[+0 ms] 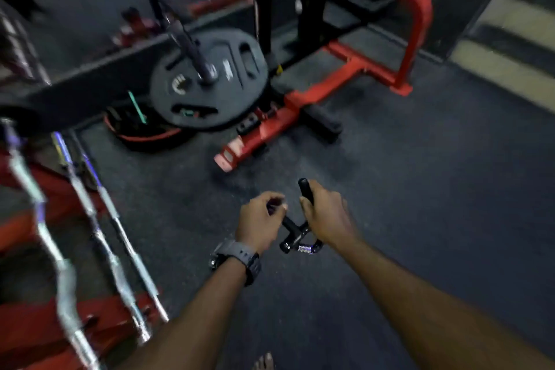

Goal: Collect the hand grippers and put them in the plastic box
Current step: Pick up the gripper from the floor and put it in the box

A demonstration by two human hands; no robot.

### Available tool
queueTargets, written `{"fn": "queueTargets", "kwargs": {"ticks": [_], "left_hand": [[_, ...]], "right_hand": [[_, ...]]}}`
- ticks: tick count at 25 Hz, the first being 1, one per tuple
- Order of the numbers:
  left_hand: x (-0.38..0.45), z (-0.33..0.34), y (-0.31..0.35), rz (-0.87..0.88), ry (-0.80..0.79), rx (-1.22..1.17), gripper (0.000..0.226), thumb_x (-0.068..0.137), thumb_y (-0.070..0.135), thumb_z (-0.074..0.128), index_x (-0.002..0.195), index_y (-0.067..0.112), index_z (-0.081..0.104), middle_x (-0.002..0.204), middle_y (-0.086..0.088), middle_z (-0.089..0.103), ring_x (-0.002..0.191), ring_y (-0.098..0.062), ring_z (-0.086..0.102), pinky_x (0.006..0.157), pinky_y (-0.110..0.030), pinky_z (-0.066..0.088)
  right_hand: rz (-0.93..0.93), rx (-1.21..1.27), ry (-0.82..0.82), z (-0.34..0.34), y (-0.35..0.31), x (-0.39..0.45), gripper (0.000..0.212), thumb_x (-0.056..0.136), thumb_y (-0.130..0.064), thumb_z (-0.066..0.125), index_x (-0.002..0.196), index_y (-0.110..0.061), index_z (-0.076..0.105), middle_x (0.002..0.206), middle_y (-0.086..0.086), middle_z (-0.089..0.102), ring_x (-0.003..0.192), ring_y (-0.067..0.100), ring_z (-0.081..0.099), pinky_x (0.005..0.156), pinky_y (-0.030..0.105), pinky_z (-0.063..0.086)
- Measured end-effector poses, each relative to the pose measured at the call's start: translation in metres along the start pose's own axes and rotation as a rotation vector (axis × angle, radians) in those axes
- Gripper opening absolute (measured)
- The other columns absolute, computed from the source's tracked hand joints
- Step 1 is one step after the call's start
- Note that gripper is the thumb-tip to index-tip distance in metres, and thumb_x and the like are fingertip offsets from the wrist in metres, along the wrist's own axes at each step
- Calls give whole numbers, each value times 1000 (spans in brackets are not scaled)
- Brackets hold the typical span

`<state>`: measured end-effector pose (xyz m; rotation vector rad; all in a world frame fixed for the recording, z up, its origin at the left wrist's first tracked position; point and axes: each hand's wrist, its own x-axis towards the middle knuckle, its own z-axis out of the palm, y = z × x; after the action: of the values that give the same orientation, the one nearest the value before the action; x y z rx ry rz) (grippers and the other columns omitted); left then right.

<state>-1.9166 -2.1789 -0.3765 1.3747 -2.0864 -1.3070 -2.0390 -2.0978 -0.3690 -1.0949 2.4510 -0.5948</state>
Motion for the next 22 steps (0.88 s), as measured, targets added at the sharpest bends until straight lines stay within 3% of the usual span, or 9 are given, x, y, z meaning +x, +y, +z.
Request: {"fn": "queueTargets", "kwargs": {"ticks": [2,3,7,10,14,18,20,22], "left_hand": [[-35,-60,69,80,-6,24,19,88,20,69,105,14,74,92,4,71,85,-12,66,66,-3,42],[-52,-86,98,112,20,40,19,87,21,70,105,14,74,93,4,73,87,-13,68,71,-9,46],[-159,-205,196,273,285,43,15,83,18,73,97,12,76,94,-8,79,88,-23,74,82,-33,56],[-244,-286,246,354,490,-35,13,80,17,76,92,18,71,80,-1,72,73,-17,67,73,-29,54],[-350,-394,279,390,773,-200,33,74,24,82,100,18,63,87,-4,70,77,-20,65,71,-26,56],[-458,-481,289,466,958,-155,27,76,25,82,97,14,68,83,1,68,74,-11,63,68,-13,51],[-497,-511,283,449,957,-125,25,76,24,82,94,11,70,83,-4,70,74,-16,65,71,-20,55],[-536,-542,267,410,955,-129,26,71,30,83,87,13,72,83,-11,73,79,-27,71,77,-38,62]], "right_hand": [[-111,2,63,-73,-57,-28,25,96,-34,51,118,-22,53,107,16,70,102,41,63,73,40,45],[-163,2,92,-102,-82,-40,27,95,-35,52,119,-23,54,109,16,70,103,42,64,76,42,48],[-417,22,182,-213,-194,-130,28,94,-37,53,114,-18,60,111,23,69,105,44,63,80,44,48],[-558,122,257,-267,-272,-199,26,94,-38,54,106,-17,62,107,21,70,102,43,63,78,42,47],[-735,318,290,-309,-372,-296,29,90,-44,56,104,-19,63,103,17,72,97,40,65,78,42,52],[-932,422,286,-327,-454,-390,26,92,-43,58,100,-19,64,98,14,73,93,37,65,71,36,45],[-998,417,269,-325,-484,-421,26,91,-43,59,102,-20,65,97,13,72,90,36,65,69,35,44],[-1058,431,234,-316,-513,-454,25,90,-40,61,104,-20,67,97,13,73,89,35,65,70,36,47]]}}
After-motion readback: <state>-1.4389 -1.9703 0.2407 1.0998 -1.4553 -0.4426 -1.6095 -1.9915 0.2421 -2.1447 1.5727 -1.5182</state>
